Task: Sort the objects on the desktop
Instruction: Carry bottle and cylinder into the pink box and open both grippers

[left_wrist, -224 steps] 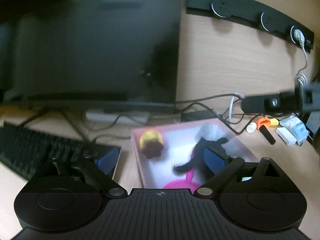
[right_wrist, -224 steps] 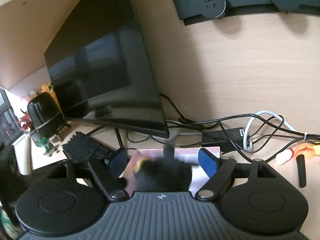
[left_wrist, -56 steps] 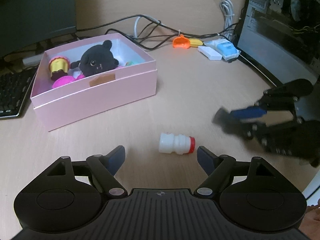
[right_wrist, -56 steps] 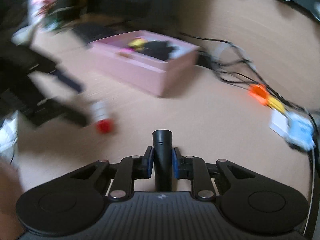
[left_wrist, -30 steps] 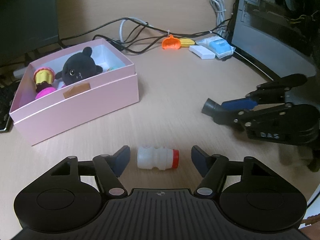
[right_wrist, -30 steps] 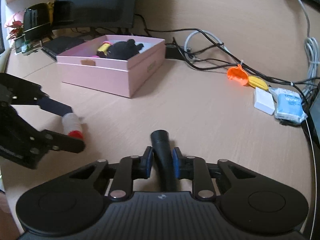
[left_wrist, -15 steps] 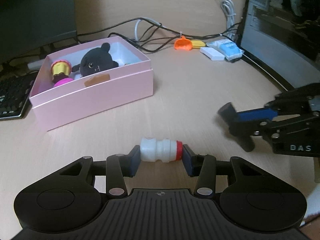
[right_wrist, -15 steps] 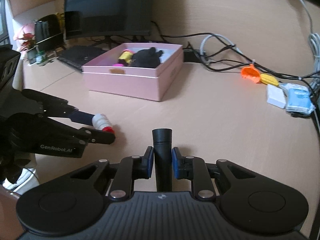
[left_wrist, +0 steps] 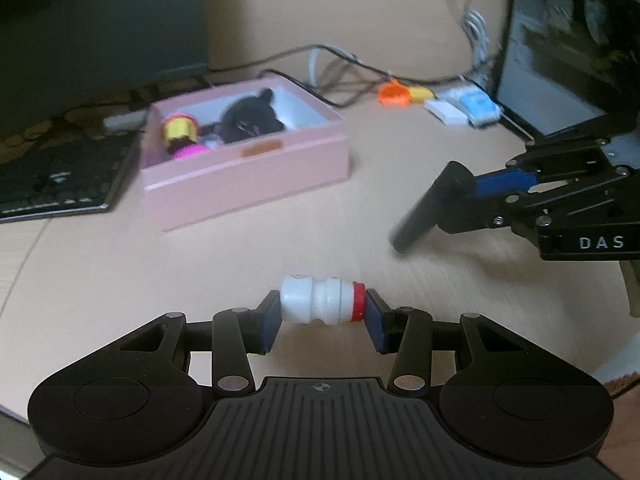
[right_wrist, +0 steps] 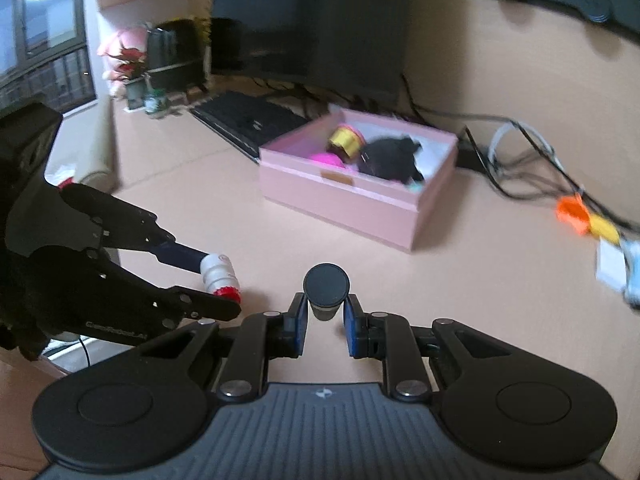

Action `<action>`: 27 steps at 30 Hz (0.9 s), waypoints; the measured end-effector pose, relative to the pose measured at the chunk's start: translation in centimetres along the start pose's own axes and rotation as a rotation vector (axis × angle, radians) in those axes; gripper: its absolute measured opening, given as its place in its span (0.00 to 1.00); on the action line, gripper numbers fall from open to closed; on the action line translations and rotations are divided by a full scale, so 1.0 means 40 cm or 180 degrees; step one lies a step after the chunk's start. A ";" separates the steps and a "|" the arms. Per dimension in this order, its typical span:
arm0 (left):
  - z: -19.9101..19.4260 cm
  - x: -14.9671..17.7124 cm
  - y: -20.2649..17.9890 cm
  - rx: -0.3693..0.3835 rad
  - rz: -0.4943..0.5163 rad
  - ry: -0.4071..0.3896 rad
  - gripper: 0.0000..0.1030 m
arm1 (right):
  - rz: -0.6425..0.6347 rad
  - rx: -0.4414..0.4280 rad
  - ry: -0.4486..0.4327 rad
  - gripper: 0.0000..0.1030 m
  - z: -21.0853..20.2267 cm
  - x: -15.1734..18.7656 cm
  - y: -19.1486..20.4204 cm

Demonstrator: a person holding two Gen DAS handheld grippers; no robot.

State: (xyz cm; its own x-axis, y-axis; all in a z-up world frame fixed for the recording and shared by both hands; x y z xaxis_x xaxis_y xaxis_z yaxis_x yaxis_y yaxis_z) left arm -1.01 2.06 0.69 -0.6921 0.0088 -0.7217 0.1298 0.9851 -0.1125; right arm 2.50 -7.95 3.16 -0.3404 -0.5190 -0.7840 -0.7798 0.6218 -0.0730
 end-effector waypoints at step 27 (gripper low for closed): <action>0.105 -0.209 0.233 -0.0260 -0.0366 -0.0347 0.98 | 0.1038 0.1104 -0.0524 0.89 0.162 -0.209 -0.301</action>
State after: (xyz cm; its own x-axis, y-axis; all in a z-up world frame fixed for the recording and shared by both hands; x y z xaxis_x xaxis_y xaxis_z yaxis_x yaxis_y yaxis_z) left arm 8.97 10.45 2.83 -0.6173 -0.1189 -0.7777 -0.0069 0.9893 -0.1458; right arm 18.12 -7.30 6.60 -0.4280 -0.1833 -0.8850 -0.4167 0.9090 0.0133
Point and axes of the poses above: each gripper's, at about its wrist camera, not at the fingertips, and z roughly the way its jaws point, y to its left, x to its underside, the point moved 8 cm from there along z, roughly the way its jaws point, and after that the axes turned 9 degrees about x, right-handed, at the moved point
